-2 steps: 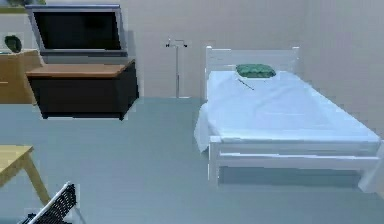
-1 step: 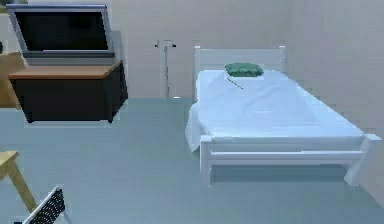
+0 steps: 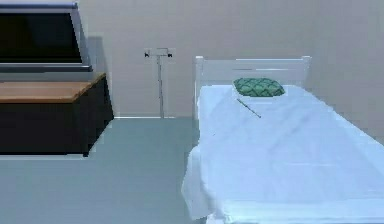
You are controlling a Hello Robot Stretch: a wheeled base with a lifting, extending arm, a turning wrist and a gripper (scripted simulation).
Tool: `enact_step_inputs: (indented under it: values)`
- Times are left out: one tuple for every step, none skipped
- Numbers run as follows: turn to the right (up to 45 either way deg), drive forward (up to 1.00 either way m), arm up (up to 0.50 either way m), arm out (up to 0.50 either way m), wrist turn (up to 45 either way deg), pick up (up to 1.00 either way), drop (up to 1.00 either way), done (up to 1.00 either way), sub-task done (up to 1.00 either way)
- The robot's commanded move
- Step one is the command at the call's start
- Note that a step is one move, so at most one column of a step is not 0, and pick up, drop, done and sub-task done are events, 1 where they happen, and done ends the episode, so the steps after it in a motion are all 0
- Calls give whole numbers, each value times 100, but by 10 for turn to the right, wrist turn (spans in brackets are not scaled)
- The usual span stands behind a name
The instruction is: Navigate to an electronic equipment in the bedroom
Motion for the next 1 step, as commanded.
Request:
enact_step_inputs:
  values:
    - [-360, 0, 0, 0, 0, 0, 0, 0, 0]
